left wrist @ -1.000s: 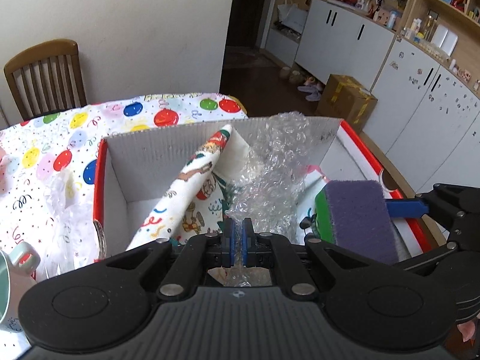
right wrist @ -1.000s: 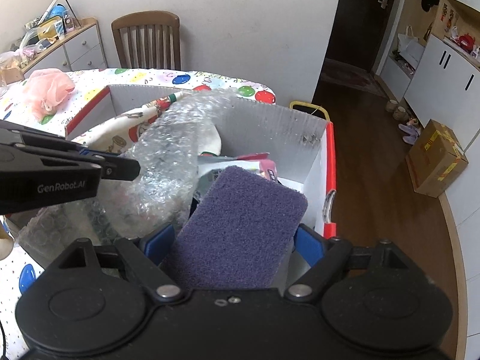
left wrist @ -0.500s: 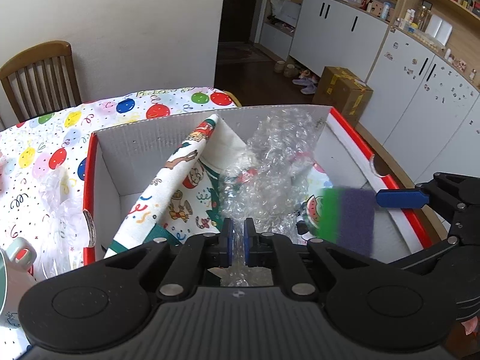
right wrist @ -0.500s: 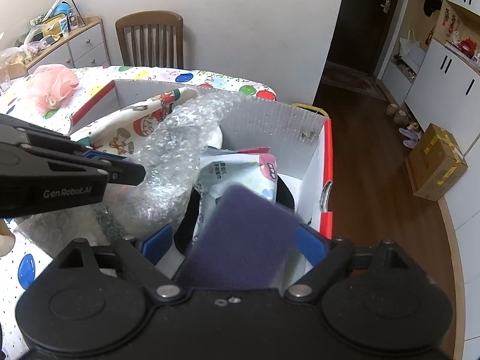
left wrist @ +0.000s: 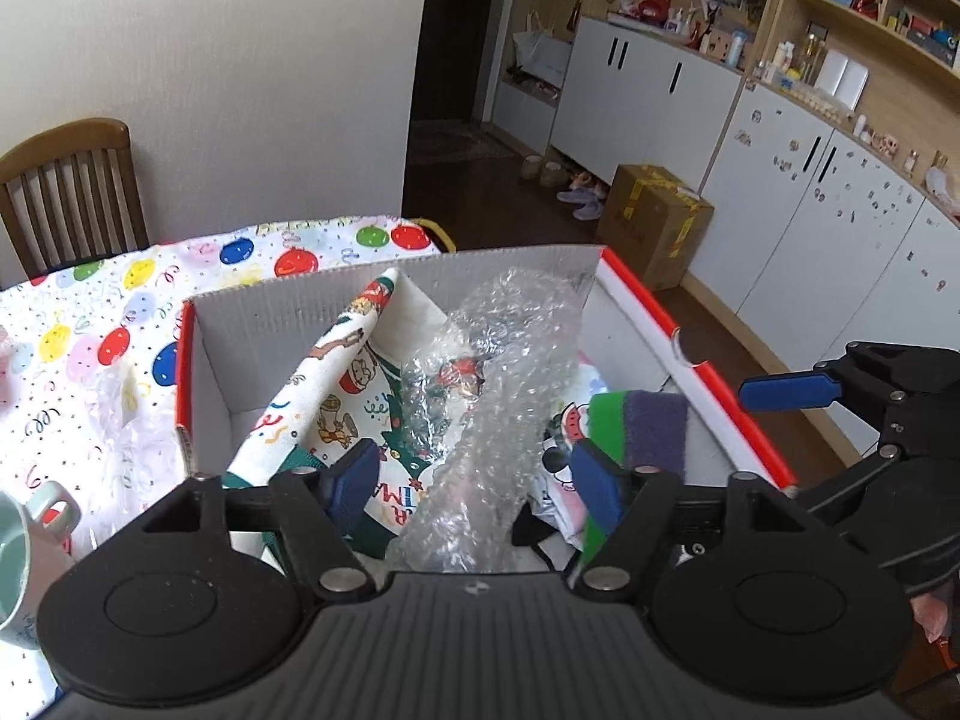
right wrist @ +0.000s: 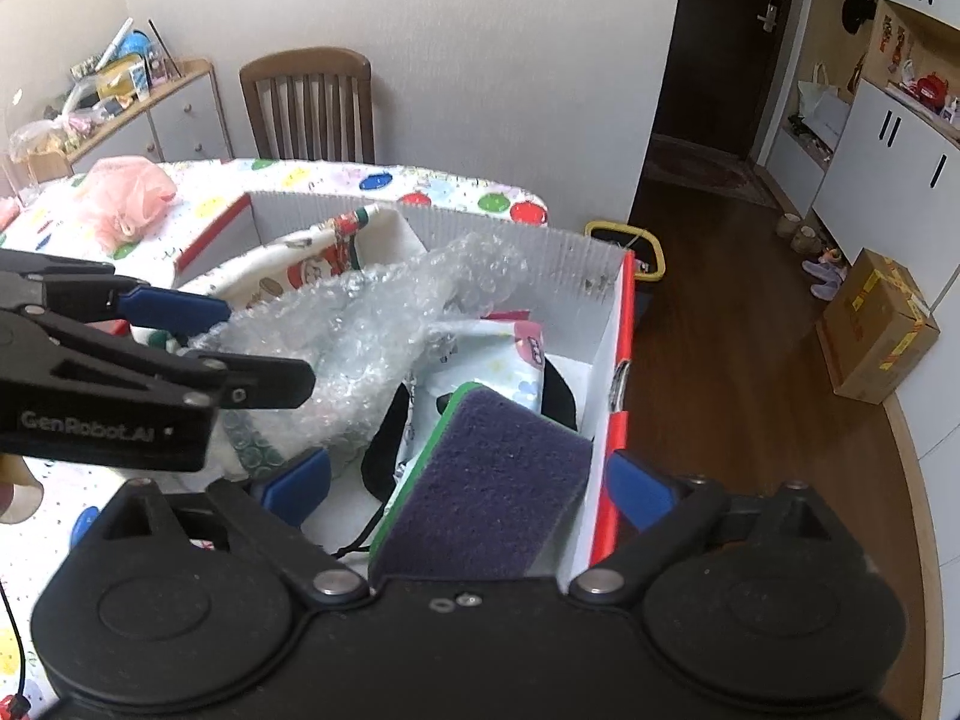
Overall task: Organize soft objects
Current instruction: 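Lower the sponge and bubble wrap into the box and open both grippers, then withdraw both grippers from the box toward the clear plastic bag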
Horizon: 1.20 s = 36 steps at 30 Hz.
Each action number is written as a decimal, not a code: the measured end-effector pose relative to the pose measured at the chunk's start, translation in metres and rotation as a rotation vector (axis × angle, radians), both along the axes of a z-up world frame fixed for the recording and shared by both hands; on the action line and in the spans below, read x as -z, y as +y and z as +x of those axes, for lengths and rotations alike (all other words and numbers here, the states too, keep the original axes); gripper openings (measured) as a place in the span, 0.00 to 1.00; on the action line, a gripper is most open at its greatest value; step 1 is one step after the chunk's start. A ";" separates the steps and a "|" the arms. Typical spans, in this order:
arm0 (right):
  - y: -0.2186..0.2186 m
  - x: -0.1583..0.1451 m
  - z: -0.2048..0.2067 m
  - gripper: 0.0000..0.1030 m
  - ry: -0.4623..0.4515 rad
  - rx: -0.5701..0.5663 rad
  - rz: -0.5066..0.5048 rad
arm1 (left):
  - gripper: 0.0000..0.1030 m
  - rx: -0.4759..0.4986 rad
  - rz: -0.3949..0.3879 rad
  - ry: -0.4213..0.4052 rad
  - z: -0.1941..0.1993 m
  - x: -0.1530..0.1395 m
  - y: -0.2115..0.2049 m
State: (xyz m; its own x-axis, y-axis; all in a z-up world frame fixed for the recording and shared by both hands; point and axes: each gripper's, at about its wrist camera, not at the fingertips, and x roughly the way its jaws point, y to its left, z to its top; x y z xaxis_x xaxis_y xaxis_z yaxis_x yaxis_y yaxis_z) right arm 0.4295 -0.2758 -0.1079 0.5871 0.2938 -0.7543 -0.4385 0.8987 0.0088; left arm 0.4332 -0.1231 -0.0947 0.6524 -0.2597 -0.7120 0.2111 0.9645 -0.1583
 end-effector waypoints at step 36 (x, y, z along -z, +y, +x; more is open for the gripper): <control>0.120 -0.079 -0.078 1.00 -0.056 -0.248 0.160 | 1.00 -0.173 0.002 -0.173 -0.115 -0.077 0.184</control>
